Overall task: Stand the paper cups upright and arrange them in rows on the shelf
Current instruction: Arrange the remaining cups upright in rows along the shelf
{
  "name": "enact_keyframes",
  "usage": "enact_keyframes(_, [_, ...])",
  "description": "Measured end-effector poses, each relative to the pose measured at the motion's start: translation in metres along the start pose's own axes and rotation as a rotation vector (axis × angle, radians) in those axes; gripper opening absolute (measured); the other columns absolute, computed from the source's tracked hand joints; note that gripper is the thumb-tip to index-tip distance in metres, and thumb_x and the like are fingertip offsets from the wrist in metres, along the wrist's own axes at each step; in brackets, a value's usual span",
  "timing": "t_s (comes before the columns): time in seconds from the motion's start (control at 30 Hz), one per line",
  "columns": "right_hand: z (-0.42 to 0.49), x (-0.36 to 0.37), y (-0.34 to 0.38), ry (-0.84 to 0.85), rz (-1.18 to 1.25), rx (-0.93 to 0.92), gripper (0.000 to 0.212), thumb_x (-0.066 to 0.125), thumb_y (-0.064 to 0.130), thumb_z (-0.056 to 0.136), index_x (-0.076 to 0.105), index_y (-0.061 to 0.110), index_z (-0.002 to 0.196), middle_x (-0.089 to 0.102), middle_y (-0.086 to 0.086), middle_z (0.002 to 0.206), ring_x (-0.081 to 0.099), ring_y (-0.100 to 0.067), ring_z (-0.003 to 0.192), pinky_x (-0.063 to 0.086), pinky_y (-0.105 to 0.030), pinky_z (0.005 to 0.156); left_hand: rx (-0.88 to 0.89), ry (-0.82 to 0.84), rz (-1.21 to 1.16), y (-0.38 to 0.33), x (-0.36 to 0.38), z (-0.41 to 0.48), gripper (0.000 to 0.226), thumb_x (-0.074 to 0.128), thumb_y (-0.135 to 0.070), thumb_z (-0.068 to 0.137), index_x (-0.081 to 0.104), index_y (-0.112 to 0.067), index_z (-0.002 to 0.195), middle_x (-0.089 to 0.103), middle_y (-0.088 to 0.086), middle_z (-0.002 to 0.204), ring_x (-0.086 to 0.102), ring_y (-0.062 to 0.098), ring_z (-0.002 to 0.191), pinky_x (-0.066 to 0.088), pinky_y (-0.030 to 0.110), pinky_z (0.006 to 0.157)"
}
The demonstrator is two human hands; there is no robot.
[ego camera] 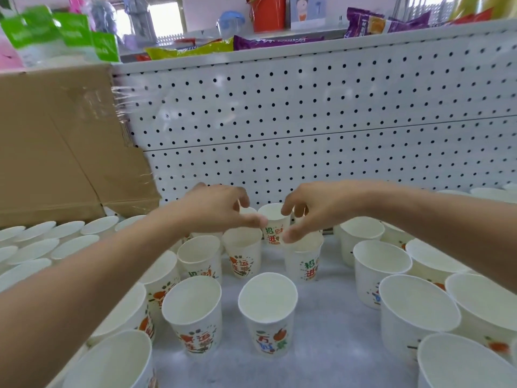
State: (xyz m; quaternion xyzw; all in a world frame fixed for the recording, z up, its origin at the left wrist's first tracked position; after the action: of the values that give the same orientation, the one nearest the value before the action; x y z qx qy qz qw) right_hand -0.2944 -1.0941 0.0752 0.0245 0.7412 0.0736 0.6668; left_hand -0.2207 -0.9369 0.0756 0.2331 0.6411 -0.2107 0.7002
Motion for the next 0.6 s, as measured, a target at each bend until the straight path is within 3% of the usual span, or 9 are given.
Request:
enact_keyframes(0.1, [-0.003,0.003,-0.004,0.036,0.015,-0.026,0.072,0.076,0.055,0.071,0.05,0.029,0.133,0.062,0.011,0.114,0.061,-0.014,0.101,0.05,-0.037,0.092,0.085,0.159,-0.156,0.006,0.006,-0.005,0.07,0.073,-0.063,0.068,0.048,-0.036,0.128,0.058,-0.02,0.115,0.056,0.005,0.101,0.047,0.029,0.089])
enact_keyframes(0.2, [-0.003,0.01,-0.002,0.034,0.042,-0.041,0.069,0.079,0.046,0.072,0.051,0.026,0.132,0.061,0.009,0.107,0.062,-0.015,0.097,0.052,-0.035,0.089,0.123,0.138,-0.168,0.002,0.013,-0.001,0.067,0.081,-0.047,0.069,0.051,-0.032,0.127,0.06,-0.018,0.11,0.057,0.004,0.097,0.046,0.024,0.083])
enact_keyframes(0.47, [-0.005,0.011,-0.021,-0.092,-0.157,0.066,0.057,0.065,0.06,0.074,0.061,0.02,0.114,0.068,0.003,0.099,0.065,-0.016,0.087,0.055,-0.036,0.078,0.111,0.053,-0.162,-0.018,0.015,0.005,0.06,0.079,-0.058,0.065,0.059,-0.029,0.113,0.061,-0.013,0.096,0.059,0.005,0.085,0.05,0.026,0.075])
enact_keyframes(0.6, [-0.007,0.009,-0.025,-0.161,-0.224,0.104,0.058,0.06,0.064,0.076,0.061,0.019,0.114,0.067,0.001,0.1,0.063,-0.02,0.092,0.045,-0.032,0.072,0.092,-0.02,-0.148,-0.033,0.017,0.01,0.061,0.075,-0.064,0.064,0.06,-0.026,0.109,0.063,-0.009,0.095,0.058,0.007,0.083,0.051,0.028,0.073])
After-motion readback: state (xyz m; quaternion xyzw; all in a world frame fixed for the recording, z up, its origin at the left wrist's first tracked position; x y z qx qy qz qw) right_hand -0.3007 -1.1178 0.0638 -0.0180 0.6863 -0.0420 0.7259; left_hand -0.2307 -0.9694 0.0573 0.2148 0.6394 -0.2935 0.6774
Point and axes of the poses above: each hand's wrist, its own z-axis towards the middle knuckle, its own x-axis out of the palm, y = z × x, the point moved 5 cm from there along z, towards the middle knuckle
